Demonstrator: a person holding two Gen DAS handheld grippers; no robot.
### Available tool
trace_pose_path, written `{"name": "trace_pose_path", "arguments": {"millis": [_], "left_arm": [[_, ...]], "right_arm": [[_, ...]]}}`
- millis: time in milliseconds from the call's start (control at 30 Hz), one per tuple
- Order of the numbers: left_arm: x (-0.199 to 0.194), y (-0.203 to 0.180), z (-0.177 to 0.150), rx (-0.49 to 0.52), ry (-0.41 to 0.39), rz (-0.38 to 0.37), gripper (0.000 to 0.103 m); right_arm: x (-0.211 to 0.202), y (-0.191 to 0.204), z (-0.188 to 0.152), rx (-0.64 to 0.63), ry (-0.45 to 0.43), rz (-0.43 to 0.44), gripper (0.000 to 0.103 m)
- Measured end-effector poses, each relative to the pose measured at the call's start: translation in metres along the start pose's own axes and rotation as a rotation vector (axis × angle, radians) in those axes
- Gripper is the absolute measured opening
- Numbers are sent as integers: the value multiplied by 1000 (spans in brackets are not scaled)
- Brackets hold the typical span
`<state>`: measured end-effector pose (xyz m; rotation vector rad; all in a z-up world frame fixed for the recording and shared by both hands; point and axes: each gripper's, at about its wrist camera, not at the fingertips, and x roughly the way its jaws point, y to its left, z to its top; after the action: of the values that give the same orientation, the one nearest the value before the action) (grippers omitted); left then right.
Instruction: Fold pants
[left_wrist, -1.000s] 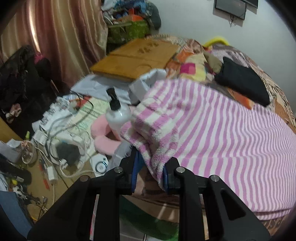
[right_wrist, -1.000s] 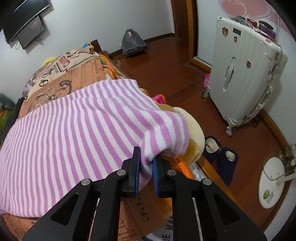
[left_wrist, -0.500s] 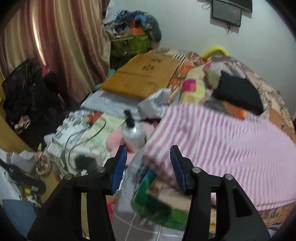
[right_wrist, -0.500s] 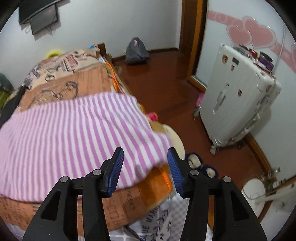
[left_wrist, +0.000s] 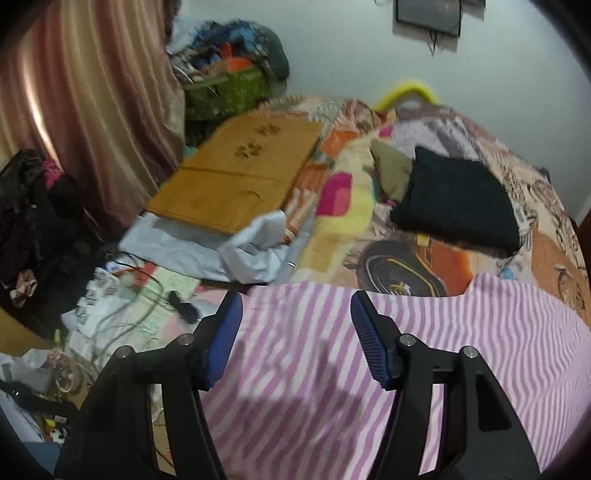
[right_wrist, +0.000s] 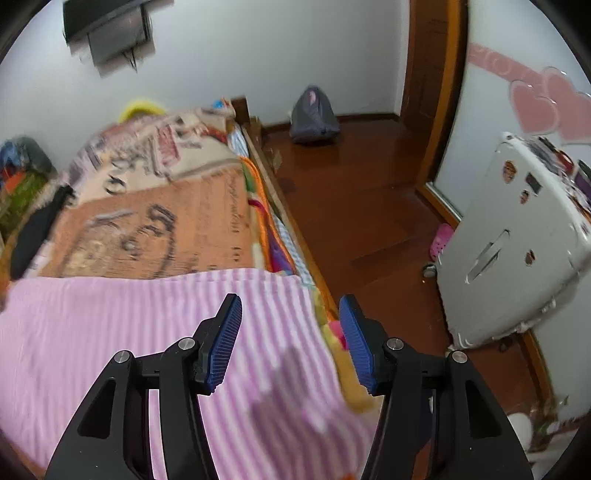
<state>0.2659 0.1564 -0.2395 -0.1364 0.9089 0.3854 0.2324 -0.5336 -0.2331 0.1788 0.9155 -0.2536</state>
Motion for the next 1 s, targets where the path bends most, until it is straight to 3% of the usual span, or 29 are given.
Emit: {"name": "trace_pose_path", "arguments": {"millis": [133, 367, 467, 567, 633, 867, 1000], "left_arm": [[43, -2, 1, -23, 96, 41, 61], [81, 0, -14, -51, 179, 70, 61], [85, -5, -16, -37, 178, 85, 62], [88, -3, -17, -44, 184, 84, 64], [89, 1, -16, -63, 187, 80, 68], [89, 5, -19, -78, 177, 74, 70], [90, 6, -19, -71, 176, 85, 76]], "right_arm": [[52, -6, 11, -25, 103, -9, 51], [113, -11, 9, -24, 291, 144, 51], [114, -12, 9, -28, 279, 179, 51], [109, -16, 6, -12, 268, 209, 36], [103, -13, 3, -39, 245, 167, 16], [95, 1, 1, -144, 170, 109, 7], [86, -2, 8, -134, 122, 66, 6]]}}
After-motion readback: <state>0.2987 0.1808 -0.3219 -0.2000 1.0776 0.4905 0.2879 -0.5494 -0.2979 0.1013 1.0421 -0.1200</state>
